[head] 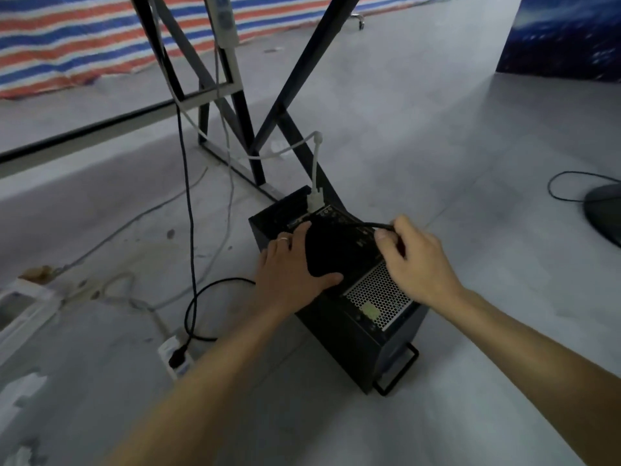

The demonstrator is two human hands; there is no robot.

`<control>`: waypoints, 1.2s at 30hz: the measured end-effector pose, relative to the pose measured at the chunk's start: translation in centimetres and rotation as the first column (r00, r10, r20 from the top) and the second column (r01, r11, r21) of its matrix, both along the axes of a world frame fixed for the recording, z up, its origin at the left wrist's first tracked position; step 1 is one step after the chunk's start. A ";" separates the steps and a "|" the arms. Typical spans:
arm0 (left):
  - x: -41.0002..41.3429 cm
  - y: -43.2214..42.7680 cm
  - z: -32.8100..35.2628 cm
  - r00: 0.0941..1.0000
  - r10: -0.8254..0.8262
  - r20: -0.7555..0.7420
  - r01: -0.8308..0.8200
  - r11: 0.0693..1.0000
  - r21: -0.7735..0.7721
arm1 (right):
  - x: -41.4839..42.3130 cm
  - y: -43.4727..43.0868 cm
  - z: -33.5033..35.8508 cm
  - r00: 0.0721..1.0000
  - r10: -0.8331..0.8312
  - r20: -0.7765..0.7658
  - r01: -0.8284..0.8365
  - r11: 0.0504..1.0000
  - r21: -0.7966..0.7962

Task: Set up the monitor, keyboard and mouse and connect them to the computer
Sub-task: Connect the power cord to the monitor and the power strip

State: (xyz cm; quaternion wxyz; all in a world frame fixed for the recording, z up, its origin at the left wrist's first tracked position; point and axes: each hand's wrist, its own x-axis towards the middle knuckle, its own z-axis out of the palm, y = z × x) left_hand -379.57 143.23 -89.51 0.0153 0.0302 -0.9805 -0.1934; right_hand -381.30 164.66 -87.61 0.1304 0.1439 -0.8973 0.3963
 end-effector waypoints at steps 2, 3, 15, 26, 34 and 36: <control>0.2 0.5 0.6 1.000 -0.012 -0.029 0.012 1.000 -0.003 | 0.5 0.1 -0.4 0.998 0.026 -0.051 -0.033 0.989 -0.147; 1.0 0.8 0.8 0.999 -0.033 -0.036 0.035 0.998 0.046 | 0.7 -0.3 -0.6 0.997 0.039 -0.066 -0.053 0.970 -0.238; 6.6 4.7 0.4 0.984 0.000 -0.181 0.028 0.988 0.151 | -0.6 2.3 -4.0 0.989 -0.141 -0.047 0.138 0.988 -0.067; 7.5 7.2 -0.9 0.950 -0.214 -0.226 0.246 0.961 0.126 | 0.7 4.3 -5.7 0.960 -0.151 -0.235 0.170 0.983 0.062; 8.6 7.9 -4.6 0.783 -0.347 -0.517 0.300 0.938 -0.174 | 1.0 4.2 -6.7 0.948 -0.159 -0.275 0.160 0.987 -0.017; 8.4 8.2 -5.0 0.706 -0.429 -0.564 0.333 0.903 -0.270 | 0.8 4.5 -7.0 0.950 -0.146 -0.277 0.148 0.989 -0.012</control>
